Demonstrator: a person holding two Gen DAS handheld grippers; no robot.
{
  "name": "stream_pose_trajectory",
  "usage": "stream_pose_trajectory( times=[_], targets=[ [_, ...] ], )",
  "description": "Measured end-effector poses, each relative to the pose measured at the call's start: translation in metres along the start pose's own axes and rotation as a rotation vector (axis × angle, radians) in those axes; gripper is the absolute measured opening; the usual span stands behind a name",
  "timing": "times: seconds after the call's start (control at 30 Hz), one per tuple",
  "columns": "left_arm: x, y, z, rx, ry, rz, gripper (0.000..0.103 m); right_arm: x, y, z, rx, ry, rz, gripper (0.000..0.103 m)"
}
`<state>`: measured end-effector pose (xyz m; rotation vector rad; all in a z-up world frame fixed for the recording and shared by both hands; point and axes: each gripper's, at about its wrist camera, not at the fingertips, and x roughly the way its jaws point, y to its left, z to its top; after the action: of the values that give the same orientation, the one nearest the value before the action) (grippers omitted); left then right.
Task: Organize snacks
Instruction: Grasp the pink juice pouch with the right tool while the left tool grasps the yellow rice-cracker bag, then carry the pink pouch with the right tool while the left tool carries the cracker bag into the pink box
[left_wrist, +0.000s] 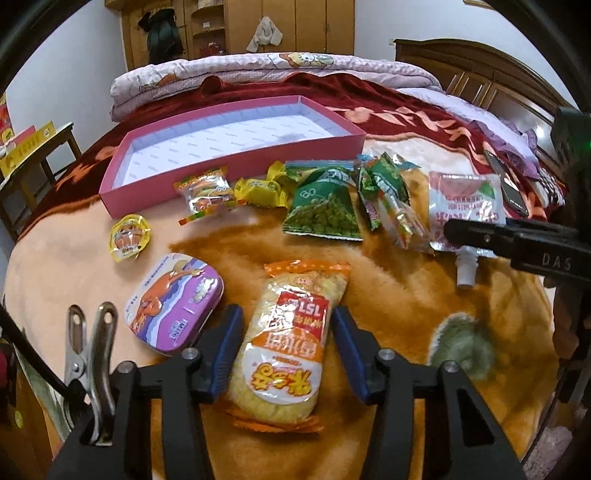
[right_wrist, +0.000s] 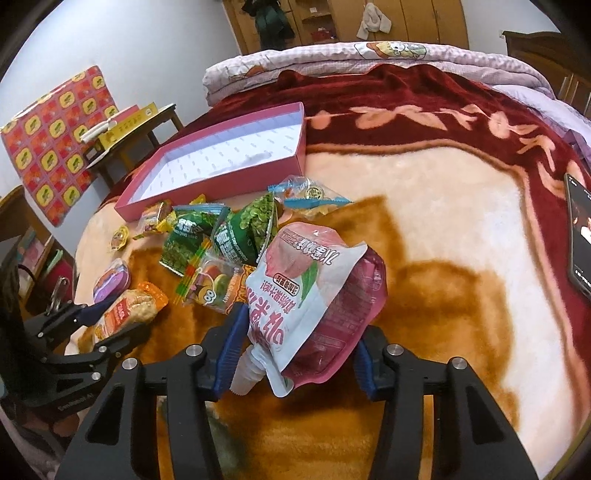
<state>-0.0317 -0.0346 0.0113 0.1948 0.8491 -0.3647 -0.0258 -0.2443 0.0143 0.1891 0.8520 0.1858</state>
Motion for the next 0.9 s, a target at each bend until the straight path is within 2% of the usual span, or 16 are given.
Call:
stream_pose_trajectory(
  times=[0.13,0.67,0.9],
  targets=[
    [-0.003,0.002,0.000,-0.009,-0.005,-0.020,0.040,-0.007,0.004,0.002,-0.014,-0.020,-0.005,0.052],
    [-0.038,0.021,0.008,-0.099,-0.085,-0.062,0.039,-0.029,0.019,0.014,-0.061,-0.096,-0.016,0.050],
    [-0.047,0.029,0.020,-0.114,-0.116,-0.046,0.039,-0.035,0.025,0.024,-0.081,-0.126,-0.016,0.049]
  ],
)
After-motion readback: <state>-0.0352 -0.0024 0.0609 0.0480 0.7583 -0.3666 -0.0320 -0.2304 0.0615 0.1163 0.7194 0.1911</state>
